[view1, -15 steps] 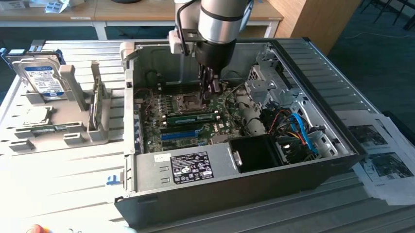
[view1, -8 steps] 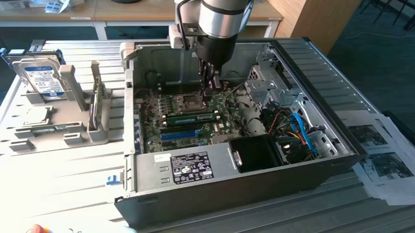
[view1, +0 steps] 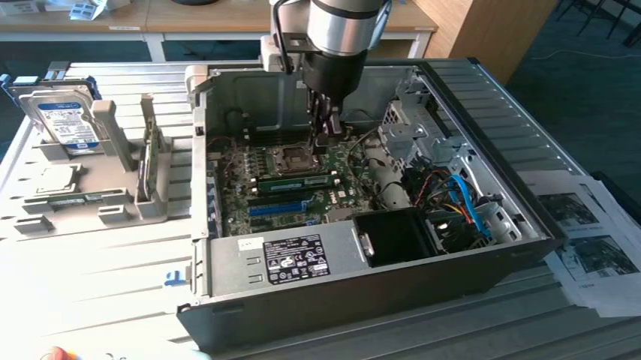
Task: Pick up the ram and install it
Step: 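Insert the ram into the slot, then press down the ram until it locks into place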
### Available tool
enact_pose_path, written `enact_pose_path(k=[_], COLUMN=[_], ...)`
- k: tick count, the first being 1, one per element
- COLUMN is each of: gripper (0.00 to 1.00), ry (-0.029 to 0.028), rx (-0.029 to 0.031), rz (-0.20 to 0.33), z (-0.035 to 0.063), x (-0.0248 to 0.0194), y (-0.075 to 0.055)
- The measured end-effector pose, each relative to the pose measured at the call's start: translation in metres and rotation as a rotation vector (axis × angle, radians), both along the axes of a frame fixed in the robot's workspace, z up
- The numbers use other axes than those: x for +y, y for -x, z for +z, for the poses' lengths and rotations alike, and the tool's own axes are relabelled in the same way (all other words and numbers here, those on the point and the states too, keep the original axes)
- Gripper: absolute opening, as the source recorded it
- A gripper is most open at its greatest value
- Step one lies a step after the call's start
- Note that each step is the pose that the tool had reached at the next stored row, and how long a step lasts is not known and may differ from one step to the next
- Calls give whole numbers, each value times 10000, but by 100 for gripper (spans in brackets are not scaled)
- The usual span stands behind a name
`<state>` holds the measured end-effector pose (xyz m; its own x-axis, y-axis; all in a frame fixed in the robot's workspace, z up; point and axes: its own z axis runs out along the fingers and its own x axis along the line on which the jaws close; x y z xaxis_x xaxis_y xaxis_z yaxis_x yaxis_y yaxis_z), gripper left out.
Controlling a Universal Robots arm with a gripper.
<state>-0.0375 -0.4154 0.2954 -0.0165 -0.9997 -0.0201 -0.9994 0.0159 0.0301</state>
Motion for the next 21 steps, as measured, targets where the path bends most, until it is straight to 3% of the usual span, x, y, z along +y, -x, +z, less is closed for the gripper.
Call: enact_pose_path(k=[21], gripper=[25], ry=[0], rx=[0], rz=[0], z=[57], x=[0], y=[0])
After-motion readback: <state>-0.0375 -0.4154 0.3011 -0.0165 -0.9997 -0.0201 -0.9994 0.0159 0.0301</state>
